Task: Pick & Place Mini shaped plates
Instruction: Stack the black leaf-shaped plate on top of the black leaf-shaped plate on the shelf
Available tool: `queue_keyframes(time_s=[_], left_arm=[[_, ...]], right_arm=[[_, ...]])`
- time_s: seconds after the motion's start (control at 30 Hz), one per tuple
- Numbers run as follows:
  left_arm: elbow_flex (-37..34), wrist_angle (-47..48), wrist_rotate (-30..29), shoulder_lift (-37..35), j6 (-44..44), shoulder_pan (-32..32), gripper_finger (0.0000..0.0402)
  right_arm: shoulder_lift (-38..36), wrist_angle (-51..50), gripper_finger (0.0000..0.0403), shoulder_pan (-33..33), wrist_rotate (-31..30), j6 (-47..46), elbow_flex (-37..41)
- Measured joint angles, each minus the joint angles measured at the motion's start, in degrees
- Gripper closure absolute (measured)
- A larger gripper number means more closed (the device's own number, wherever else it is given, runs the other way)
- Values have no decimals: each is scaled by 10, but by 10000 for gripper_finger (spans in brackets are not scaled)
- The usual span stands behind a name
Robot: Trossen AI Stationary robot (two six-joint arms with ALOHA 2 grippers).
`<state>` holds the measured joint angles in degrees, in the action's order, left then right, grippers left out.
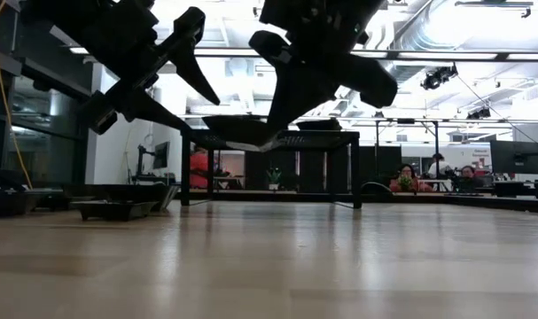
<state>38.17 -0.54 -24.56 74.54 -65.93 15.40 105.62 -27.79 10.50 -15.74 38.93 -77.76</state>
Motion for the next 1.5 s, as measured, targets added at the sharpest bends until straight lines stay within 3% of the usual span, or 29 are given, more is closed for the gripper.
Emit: queue_keyframes(time_s=[0.17,0.57,0.8,1.5], left_arm=[[0,0,10,0,0,0,192],[0,-1,15,0,1,0,304],[0,0,29,0,2,0,347],[0,0,46,0,4,0,358]], right_arm=[[0,15,403,0,4,7,0],[1,23,403,0,12,9,0],[1,23,403,0,12,9,0],[2,23,402,0,11,25,0]])
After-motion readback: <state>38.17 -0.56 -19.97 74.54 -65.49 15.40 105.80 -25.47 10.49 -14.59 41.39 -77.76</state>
